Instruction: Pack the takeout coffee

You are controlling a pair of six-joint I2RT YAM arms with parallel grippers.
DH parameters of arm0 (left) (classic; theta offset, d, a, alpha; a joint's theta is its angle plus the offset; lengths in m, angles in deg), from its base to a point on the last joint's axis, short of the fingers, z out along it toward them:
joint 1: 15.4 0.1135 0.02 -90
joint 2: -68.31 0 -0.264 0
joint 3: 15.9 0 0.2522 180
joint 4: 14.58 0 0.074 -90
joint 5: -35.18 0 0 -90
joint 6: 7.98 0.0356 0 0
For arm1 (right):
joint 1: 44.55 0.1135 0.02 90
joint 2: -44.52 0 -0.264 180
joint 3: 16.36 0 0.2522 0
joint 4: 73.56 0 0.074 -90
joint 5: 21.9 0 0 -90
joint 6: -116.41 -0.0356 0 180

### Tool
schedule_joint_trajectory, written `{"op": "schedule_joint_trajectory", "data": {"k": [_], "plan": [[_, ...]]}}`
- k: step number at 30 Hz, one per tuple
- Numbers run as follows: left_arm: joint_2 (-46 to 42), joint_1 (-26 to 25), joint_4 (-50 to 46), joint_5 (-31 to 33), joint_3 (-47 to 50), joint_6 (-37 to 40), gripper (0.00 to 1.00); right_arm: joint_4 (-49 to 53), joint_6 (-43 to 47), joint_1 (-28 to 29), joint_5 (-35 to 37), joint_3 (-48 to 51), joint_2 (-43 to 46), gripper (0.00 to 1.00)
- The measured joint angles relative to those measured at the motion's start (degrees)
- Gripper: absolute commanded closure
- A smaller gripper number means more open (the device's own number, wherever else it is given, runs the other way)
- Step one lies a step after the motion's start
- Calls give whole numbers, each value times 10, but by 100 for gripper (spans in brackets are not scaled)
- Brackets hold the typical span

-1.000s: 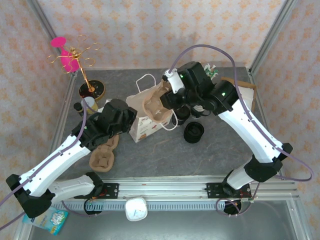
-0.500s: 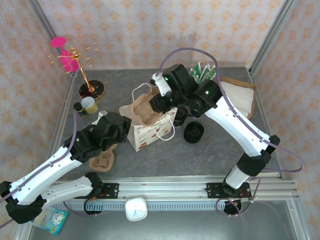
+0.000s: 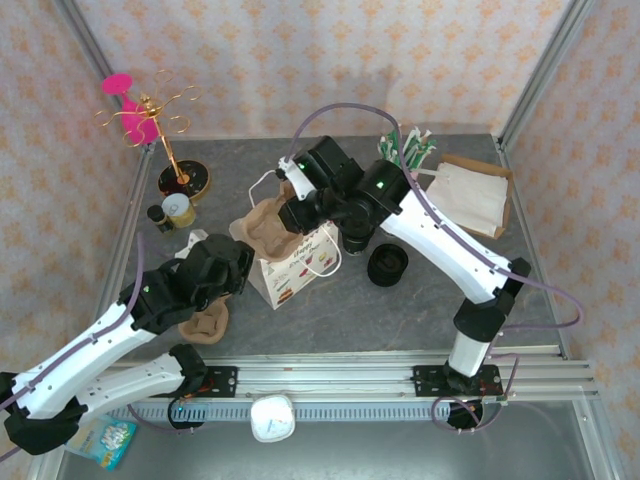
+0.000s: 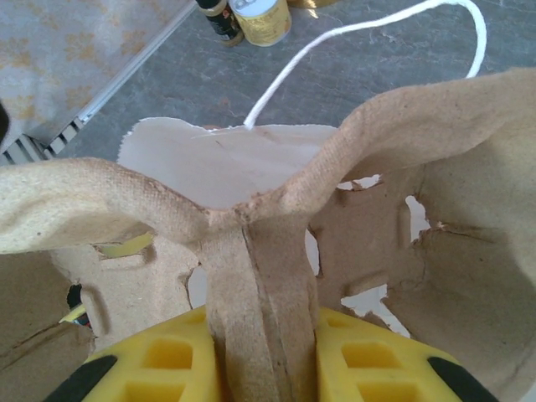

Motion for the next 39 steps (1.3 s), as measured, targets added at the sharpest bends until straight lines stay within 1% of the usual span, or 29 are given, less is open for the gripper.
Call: {"op": "schedule_joint_trajectory", "data": {"k": [2,4,12,15,17,18,20,22,25,27,32,39], "plan": [[-4,0,-2,5,0,10,84,7,-2,0,4,-2,-6,76],[-7,0,-4,10,0,25,79,17,-4,0,9,-3,-11,77],[-29,0,-13,32,-7,82,66,37,-15,0,30,-26,-38,79],[-40,1,-21,44,-7,110,60,41,-23,0,40,-34,-49,80],[-41,5,-23,46,-7,130,53,47,-28,0,46,-38,-55,80],[-41,10,-22,45,-7,141,52,52,-31,0,50,-45,-59,80],[-40,28,-18,33,-7,165,52,61,-35,0,53,-61,-69,80],[-35,57,-13,11,-7,188,52,66,-38,0,55,-75,-78,80],[-22,97,-6,-19,-7,219,58,69,-41,0,59,-78,-83,80],[-13,111,-1,-33,-7,235,60,72,-42,0,63,-78,-85,80],[-4,123,19,-56,5,261,72,89,-43,0,68,-87,-95,80],[-2,125,31,-83,14,283,79,103,-43,0,68,-120,-111,79]]}}
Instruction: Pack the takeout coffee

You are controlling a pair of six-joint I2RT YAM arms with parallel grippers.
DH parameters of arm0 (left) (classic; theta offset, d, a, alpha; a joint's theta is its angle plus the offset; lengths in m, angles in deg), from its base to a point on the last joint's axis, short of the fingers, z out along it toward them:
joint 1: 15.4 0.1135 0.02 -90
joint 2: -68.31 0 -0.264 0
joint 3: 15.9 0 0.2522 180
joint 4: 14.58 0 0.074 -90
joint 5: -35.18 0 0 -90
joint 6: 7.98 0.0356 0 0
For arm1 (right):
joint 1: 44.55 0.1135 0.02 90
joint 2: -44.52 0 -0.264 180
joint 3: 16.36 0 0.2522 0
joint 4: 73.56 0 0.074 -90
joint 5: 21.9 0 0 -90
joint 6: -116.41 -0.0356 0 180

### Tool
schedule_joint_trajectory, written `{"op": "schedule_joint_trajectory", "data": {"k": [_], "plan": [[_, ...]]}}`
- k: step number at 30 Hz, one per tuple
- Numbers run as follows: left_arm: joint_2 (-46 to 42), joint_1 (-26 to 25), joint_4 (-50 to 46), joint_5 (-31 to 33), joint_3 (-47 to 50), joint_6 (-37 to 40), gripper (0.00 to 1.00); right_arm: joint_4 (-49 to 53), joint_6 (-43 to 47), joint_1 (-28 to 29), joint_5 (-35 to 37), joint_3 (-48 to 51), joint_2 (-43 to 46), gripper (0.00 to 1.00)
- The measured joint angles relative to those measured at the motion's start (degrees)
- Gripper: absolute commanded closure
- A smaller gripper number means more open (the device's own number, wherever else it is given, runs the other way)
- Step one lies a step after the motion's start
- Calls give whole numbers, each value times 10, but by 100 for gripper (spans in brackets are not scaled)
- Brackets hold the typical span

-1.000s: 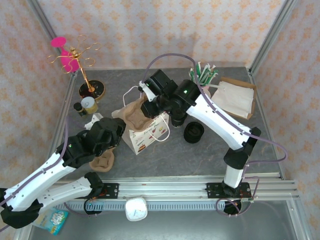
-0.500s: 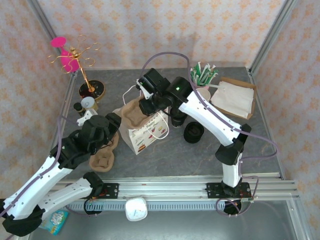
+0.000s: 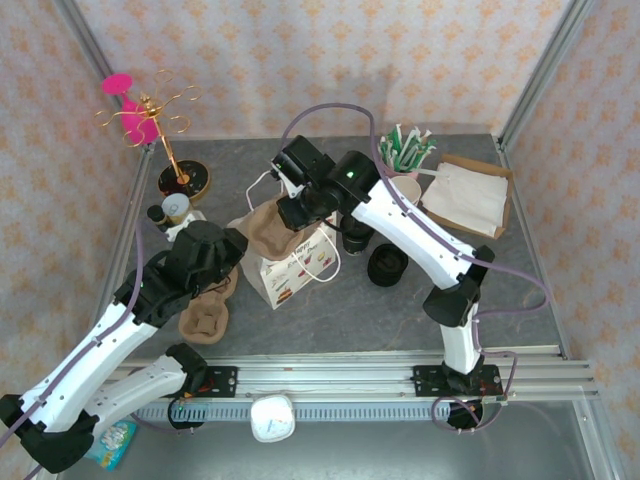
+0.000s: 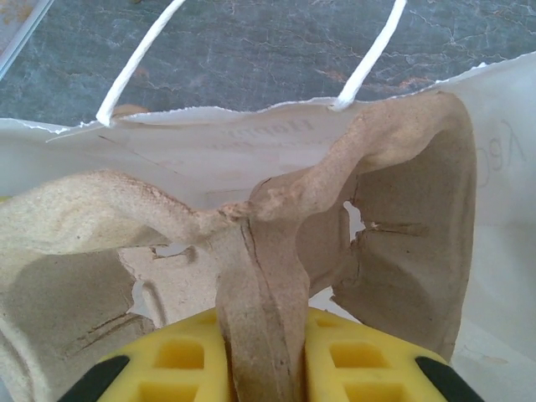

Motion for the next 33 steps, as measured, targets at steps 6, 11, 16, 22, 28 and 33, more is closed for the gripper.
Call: {"op": "schedule_joint_trajectory", "data": {"k": [6,11,16,22,28,33], "plan": [[0,0,11,-27,10,20,82,12,-4,0,2,-17,-17,79],[0,0,11,-29,8,35,81,16,-6,-2,2,-29,-22,79],[0,0,3,-29,-4,50,81,19,-9,-7,5,-35,-22,78],[11,0,-5,-35,-25,67,86,13,-13,-18,4,-41,-23,78],[14,0,-13,-45,-36,78,89,13,-13,-19,4,-41,-29,78],[14,0,-20,-44,-43,82,93,13,-13,-16,7,-40,-37,78]]}}
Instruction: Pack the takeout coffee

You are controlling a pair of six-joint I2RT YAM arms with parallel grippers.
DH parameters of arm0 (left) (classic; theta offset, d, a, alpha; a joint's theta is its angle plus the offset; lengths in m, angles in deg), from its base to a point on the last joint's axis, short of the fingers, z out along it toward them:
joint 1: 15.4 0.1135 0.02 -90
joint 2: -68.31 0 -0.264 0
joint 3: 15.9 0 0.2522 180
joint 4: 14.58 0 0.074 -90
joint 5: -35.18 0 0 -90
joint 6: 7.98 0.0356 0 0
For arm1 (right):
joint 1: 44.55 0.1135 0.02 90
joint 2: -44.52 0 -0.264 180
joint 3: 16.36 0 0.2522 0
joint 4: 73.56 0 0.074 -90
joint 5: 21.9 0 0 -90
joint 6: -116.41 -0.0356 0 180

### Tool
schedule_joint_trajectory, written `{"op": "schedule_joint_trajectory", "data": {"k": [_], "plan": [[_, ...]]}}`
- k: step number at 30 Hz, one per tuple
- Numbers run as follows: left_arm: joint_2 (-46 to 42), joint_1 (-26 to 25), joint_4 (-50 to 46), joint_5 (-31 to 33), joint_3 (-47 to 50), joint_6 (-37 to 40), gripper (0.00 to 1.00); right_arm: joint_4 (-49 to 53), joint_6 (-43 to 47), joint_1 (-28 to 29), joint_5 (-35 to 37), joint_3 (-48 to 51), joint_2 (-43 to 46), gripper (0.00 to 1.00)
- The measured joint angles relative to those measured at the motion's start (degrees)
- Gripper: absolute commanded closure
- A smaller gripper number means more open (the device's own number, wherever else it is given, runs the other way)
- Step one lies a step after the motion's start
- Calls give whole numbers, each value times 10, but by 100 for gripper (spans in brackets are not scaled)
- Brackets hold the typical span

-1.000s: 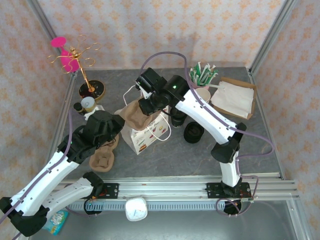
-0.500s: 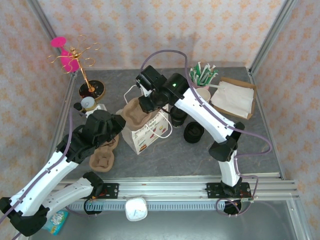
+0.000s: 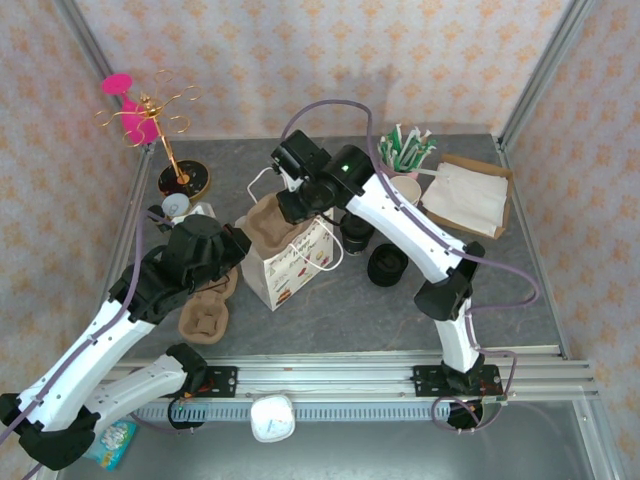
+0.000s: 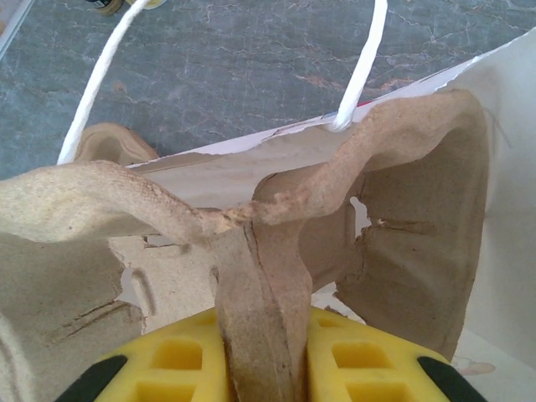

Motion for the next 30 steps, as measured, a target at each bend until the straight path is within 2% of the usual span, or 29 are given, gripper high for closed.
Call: {"op": "schedule_joint_trajectory", "data": {"k": [12,22,30], "plan": [[1,0,-21,11,-1,11,95,-6,0,15,11,46,3,78],[1,0,-34,31,-1,11,96,-15,-2,17,17,96,43,78],[1,0,-61,70,-13,9,95,-14,-8,17,14,97,50,77]]}}
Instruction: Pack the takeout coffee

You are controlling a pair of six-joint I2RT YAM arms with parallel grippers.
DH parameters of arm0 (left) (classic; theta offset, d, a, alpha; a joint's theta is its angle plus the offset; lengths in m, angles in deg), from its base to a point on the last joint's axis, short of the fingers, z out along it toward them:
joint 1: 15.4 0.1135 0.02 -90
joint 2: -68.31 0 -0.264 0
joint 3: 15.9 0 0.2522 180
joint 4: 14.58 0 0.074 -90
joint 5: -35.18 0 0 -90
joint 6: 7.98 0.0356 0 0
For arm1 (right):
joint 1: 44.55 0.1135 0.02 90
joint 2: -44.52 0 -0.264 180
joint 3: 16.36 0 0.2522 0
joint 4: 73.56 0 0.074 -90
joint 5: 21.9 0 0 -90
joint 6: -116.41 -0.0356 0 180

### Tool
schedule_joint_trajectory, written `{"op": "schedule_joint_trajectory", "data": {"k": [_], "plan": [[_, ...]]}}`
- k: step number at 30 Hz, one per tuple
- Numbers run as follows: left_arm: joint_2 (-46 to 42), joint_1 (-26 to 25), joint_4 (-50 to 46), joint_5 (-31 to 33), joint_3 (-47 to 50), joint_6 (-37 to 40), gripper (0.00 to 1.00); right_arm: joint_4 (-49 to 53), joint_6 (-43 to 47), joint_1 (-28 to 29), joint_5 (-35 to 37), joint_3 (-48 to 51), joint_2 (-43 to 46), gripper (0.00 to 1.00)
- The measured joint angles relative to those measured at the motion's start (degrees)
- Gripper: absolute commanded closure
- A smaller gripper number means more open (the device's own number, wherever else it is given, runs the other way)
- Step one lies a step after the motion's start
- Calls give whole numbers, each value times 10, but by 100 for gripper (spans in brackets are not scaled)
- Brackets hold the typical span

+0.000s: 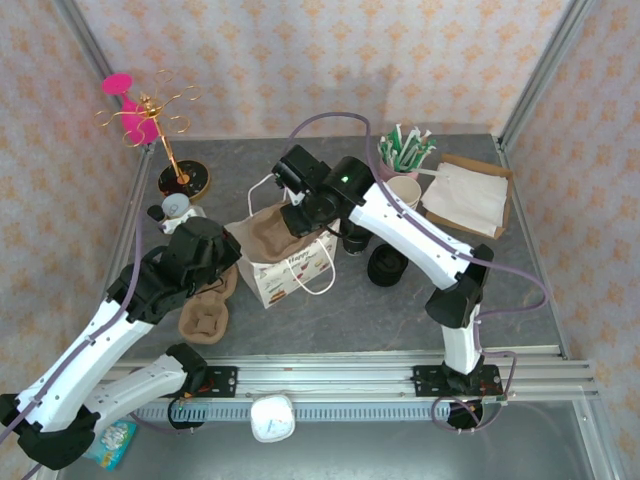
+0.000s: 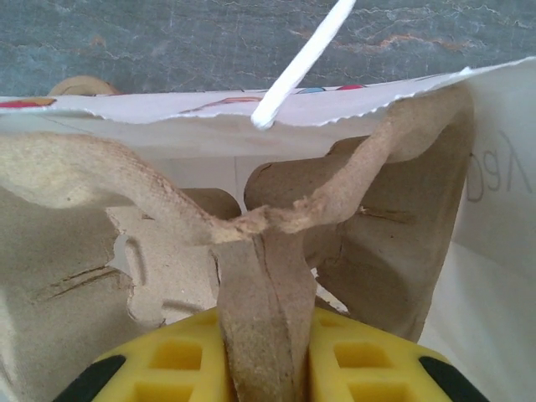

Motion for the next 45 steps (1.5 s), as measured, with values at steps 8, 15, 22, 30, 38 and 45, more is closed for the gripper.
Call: {"op": "schedule_joint_trajectory", "data": {"k": [8,15,22,30,38,45], "plan": [[1,0,14,-20,-2,2,95,6,-3,0,-1,2,12,77],[2,0,22,-47,-2,1,95,8,-3,0,-5,-10,-15,76],[2,0,25,-59,-2,-1,95,8,-3,3,-6,-14,-35,75],[-4,0,46,-80,4,-11,95,10,-2,4,-6,-42,-61,75],[-14,0,45,-63,9,-21,95,10,4,10,-11,-41,-70,75],[-16,0,47,-65,15,-20,95,10,7,14,-15,-31,-70,75]]}}
